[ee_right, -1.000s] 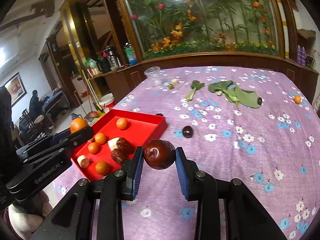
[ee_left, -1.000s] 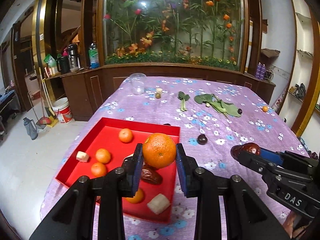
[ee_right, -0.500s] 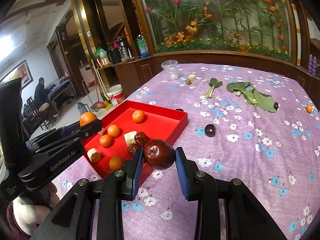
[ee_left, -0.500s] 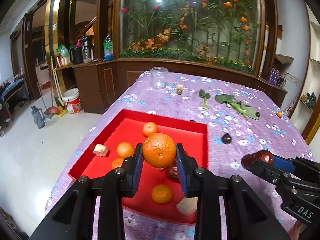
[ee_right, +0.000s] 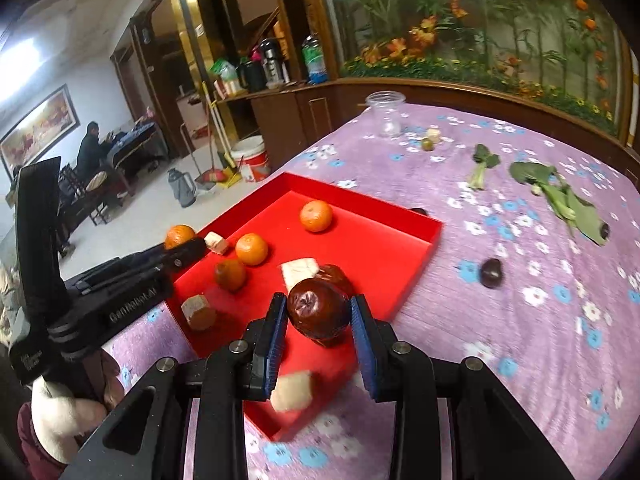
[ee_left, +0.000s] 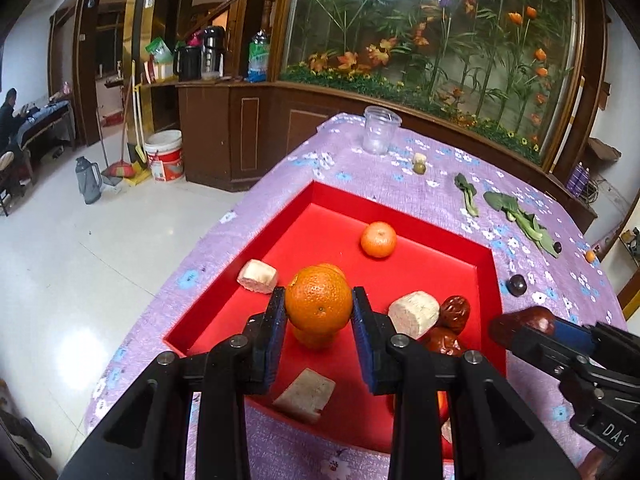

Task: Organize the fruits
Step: 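Carry the orange and red date into the red tray and release them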

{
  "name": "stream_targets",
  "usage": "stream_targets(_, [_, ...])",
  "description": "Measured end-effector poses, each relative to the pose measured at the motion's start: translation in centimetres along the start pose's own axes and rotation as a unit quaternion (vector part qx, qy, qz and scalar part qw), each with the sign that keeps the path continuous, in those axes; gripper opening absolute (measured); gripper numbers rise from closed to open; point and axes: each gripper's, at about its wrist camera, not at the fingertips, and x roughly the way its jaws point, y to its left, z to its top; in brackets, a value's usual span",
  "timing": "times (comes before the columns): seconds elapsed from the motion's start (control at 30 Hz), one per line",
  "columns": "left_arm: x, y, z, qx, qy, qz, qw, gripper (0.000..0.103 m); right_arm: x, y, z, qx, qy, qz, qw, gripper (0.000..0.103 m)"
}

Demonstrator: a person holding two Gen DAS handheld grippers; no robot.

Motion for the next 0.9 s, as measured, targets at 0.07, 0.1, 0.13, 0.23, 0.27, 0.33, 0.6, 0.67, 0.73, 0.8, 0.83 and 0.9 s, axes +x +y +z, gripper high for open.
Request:
stream_targets(0.07, [0.7, 0.0, -0.2, 0.0, 0.008, -0.005, 1.0, 0.031, 0.9, 0.6, 0.4, -0.006, 0.006, 0.003, 1.0, 0.036])
stream_targets(0.1, [1.0, 0.0, -0.3, 0.0, 0.011, -0.006, 0.9999, 0.031, 1.3, 0.8, 0.6, -0.008, 0.008, 0.004, 1.0, 0.036])
stream_targets(0.13, [1.4, 0.1, -0.3, -0.001, 0.015, -0.007, 0.9999, 0.031, 1.9, 1.1, 0.8, -0.012, 0.011, 0.004, 1.0, 0.036])
stream_targets(0.23, [2.1, 0.2, -0.5, -0.005, 0.023, -0.011, 0.9997, 0.031, 3.2, 1.4, 1.5, -0.02, 0.017, 0.004, 1.0, 0.036])
stream_targets(0.27, [2.3, 0.1, -0.5, -0.005, 0.025, -0.012, 0.9996, 0.031, 3.6, 1.4, 1.8, -0.021, 0.019, 0.003, 1.0, 0.036])
stream_targets(0.33, [2.7, 0.1, -0.6, -0.006, 0.029, -0.014, 0.9995, 0.031, 4.5, 1.4, 2.5, -0.022, 0.023, 0.004, 0.999, 0.036])
stream_targets(0.6, [2.9, -0.2, -0.4, -0.004, 0.035, -0.008, 0.9993, 0.032, 7.8, 1.4, 4.8, -0.017, 0.046, 0.015, 0.999, 0.036])
stream_targets(0.67, [2.9, -0.1, -0.4, -0.008, 0.036, -0.008, 0.9993, 0.043, 8.5, 1.6, 5.0, -0.022, 0.051, 0.011, 0.998, 0.036])
stream_targets(0.73, [2.8, 0.2, -0.3, -0.014, 0.032, -0.006, 0.9994, 0.057, 9.0, 1.7, 5.0, -0.021, 0.055, 0.011, 0.998, 0.036])
stream_targets(0.8, [2.7, 0.3, -0.2, -0.017, 0.029, -0.005, 0.9994, 0.064, 9.4, 1.7, 5.2, -0.02, 0.057, 0.011, 0.998, 0.036])
stream_targets(0.83, [2.7, 0.3, -0.2, -0.017, 0.029, -0.005, 0.9994, 0.067, 9.6, 1.7, 5.2, -0.019, 0.058, 0.011, 0.998, 0.036])
stream_targets(0.9, [2.7, 0.3, -0.2, -0.014, 0.03, -0.003, 0.9994, 0.068, 9.9, 1.7, 5.3, -0.019, 0.06, 0.01, 0.998, 0.036])
